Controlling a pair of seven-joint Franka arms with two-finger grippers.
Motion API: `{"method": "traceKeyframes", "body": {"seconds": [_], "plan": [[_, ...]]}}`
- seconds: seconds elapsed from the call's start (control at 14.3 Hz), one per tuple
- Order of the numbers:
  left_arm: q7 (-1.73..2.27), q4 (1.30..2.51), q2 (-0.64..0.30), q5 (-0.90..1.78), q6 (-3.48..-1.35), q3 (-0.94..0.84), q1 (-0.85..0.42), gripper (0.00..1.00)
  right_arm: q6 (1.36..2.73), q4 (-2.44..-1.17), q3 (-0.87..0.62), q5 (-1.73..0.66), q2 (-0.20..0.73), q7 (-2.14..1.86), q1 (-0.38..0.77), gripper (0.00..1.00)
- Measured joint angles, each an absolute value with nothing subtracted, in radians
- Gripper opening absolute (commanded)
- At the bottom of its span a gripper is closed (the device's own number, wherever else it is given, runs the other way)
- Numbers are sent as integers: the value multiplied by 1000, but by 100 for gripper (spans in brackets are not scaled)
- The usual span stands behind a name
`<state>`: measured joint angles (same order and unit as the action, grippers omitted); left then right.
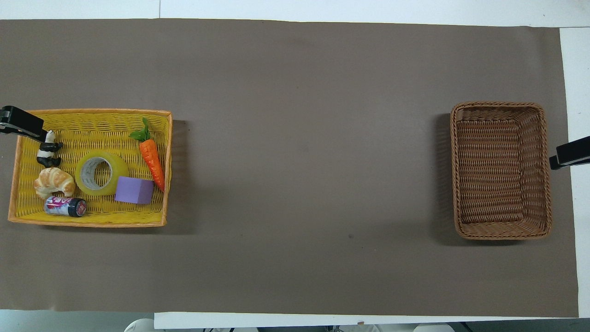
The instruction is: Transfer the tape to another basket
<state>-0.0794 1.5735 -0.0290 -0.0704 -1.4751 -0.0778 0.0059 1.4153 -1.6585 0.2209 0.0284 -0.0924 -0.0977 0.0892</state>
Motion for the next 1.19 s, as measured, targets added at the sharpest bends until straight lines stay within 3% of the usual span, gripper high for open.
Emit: {"method": "traceKeyframes", "body": {"seconds": [0.77, 1.19], "plan": [[-78, 1605, -22, -70, -1523, -58, 38, 100, 1415, -1659, 221, 28, -92, -98, 89, 100], [-80, 1998, 53, -70, -1901, -56, 111, 95, 1415, -1659, 221, 28, -92, -98, 89, 100]]}}
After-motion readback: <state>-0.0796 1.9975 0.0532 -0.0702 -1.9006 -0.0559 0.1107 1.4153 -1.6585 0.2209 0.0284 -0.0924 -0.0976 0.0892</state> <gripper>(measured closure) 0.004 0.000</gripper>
